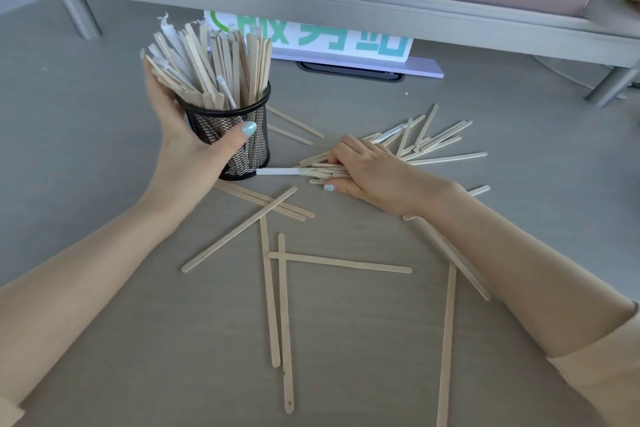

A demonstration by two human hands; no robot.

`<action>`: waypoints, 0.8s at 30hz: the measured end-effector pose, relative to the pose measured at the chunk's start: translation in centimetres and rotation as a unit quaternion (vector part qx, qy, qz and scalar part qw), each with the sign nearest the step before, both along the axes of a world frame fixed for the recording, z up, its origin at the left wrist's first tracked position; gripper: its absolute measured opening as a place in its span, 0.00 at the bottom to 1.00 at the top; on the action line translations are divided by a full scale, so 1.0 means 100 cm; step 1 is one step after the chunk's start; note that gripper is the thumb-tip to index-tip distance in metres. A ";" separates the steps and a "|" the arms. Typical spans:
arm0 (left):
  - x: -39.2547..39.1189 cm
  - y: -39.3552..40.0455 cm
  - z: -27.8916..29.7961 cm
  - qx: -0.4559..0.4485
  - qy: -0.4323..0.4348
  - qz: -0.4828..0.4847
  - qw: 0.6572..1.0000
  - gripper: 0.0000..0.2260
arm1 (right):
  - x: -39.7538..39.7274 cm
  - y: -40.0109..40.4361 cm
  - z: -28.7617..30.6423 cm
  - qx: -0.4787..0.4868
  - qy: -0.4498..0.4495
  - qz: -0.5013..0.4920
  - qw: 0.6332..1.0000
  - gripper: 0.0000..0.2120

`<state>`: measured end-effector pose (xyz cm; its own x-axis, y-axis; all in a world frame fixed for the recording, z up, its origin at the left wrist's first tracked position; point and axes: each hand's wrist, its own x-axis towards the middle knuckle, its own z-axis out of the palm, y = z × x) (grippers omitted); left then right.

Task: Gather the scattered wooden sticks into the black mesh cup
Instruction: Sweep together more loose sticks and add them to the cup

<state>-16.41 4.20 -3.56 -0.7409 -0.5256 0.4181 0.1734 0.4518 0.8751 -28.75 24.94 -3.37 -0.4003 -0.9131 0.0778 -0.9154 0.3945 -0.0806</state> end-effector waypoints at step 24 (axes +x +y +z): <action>-0.008 -0.004 -0.003 0.037 -0.002 -0.002 0.999 0.40 | 0.008 -0.012 0.016 -0.101 0.006 -0.050 0.994 0.15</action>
